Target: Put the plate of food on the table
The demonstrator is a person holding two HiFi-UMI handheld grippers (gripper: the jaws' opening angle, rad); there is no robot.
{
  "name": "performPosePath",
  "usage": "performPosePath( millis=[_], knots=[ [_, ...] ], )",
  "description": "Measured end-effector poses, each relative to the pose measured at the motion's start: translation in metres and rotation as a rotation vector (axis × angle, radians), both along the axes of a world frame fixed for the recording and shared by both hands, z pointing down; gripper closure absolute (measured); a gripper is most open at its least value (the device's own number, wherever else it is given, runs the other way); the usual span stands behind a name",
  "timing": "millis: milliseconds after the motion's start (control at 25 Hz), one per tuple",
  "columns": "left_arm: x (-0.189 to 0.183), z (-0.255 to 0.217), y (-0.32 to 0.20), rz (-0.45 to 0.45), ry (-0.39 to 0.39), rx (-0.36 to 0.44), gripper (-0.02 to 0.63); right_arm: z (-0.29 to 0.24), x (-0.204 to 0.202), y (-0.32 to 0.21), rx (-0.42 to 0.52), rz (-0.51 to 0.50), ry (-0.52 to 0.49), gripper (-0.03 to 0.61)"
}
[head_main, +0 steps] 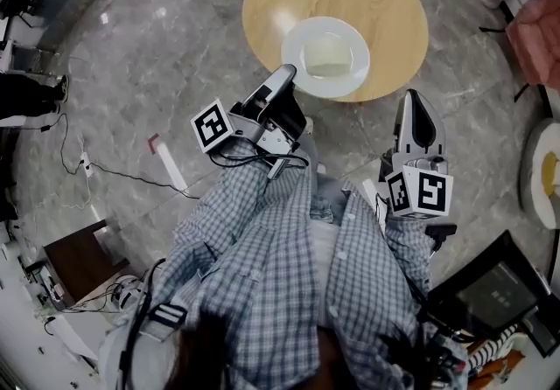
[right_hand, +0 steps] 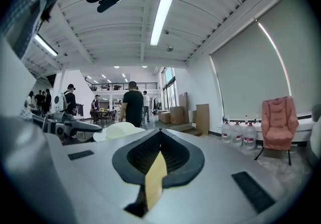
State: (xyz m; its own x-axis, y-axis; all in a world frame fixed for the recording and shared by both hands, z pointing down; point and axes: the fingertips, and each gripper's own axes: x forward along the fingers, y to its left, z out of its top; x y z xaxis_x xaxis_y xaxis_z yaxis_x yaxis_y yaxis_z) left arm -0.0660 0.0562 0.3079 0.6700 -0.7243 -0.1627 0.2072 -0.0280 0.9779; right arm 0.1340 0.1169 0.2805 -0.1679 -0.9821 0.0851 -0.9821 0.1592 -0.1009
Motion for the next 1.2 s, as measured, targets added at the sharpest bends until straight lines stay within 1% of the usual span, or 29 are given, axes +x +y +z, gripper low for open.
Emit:
performPosePath(
  millis=[160, 520, 640, 760, 840, 1080, 1200],
  knots=[
    [0.010, 0.007, -0.041, 0.018, 0.005, -0.021, 0.578, 0.004, 0.008, -0.042, -0.024, 0.015, -0.002, 0.571],
    [0.022, 0.007, -0.091, 0.069, 0.010, -0.018, 0.578, 0.001, 0.012, -0.091, -0.028, 0.041, 0.009, 0.571],
    [0.026, 0.009, -0.128, 0.081, 0.022, -0.023, 0.578, 0.003, 0.013, -0.128, -0.036, 0.045, 0.007, 0.571],
    [0.033, 0.011, -0.182, 0.087, 0.028, -0.036, 0.578, 0.005, 0.020, -0.183, -0.050, 0.048, -0.040, 0.571],
    [0.037, 0.014, -0.202, 0.097, 0.026, -0.037, 0.578, 0.008, 0.023, -0.203, -0.065, 0.050, -0.088, 0.571],
    [0.041, 0.022, -0.199, 0.137, 0.044, -0.036, 0.578, 0.024, 0.008, -0.200, -0.119, 0.000, -0.210, 0.571],
    [0.043, 0.015, -0.197, 0.154, 0.048, -0.022, 0.578, 0.024, 0.004, -0.200, -0.140, -0.023, -0.254, 0.569]
  ],
)
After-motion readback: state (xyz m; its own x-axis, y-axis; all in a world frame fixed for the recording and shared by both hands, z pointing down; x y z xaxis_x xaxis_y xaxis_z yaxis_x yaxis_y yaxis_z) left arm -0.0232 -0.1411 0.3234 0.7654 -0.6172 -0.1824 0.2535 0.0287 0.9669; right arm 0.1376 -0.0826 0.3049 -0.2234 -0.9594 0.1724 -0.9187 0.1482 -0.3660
